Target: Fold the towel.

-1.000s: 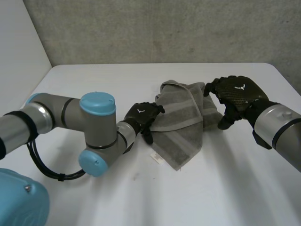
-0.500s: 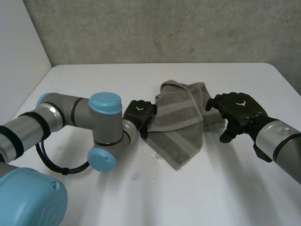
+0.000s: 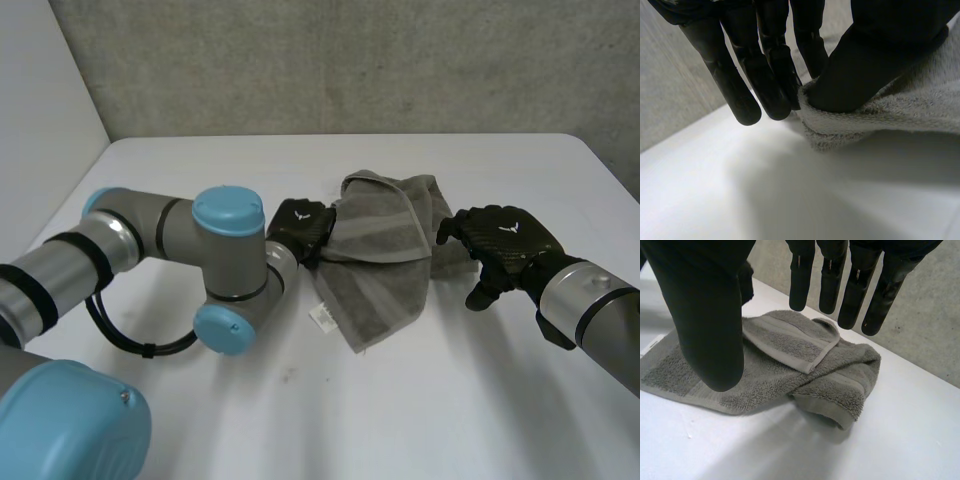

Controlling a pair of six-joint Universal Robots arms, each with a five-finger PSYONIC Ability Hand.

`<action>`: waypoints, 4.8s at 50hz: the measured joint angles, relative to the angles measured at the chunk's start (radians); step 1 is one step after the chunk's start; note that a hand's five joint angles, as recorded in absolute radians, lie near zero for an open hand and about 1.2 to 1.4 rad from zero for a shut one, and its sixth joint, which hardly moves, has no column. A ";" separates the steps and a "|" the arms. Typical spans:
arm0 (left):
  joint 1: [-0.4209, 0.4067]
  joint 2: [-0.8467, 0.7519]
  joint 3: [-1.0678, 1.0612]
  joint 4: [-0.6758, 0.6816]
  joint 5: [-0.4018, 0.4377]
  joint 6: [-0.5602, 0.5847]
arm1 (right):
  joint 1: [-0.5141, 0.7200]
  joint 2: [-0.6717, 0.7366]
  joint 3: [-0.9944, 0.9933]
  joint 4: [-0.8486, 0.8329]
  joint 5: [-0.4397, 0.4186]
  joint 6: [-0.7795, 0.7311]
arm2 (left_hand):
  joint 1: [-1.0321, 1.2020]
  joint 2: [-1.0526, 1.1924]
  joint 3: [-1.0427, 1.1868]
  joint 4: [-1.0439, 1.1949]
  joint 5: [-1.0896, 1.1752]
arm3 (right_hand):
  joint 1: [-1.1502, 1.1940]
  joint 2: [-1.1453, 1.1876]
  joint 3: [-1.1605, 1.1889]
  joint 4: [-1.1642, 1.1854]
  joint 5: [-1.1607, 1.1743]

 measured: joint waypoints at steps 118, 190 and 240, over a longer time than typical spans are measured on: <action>0.062 0.846 -1.035 0.048 0.054 -0.316 | 0.021 0.007 -0.087 0.213 0.015 -0.129 | -0.526 -0.568 -0.568 -0.566 -0.552 | -0.212 -0.247 -0.253 -0.229 -0.213; 0.161 0.689 -0.259 0.253 -0.073 0.226 | 0.185 0.358 -0.972 -0.146 0.159 -0.236 | 0.010 0.025 0.027 0.029 0.019 | 0.563 0.703 0.720 0.735 0.722; 0.069 1.043 -1.320 0.189 0.059 0.225 | 0.186 0.272 -0.485 0.297 -0.122 -0.705 | 0.011 0.025 0.028 0.029 0.019 | -0.006 -0.005 -0.004 -0.005 -0.001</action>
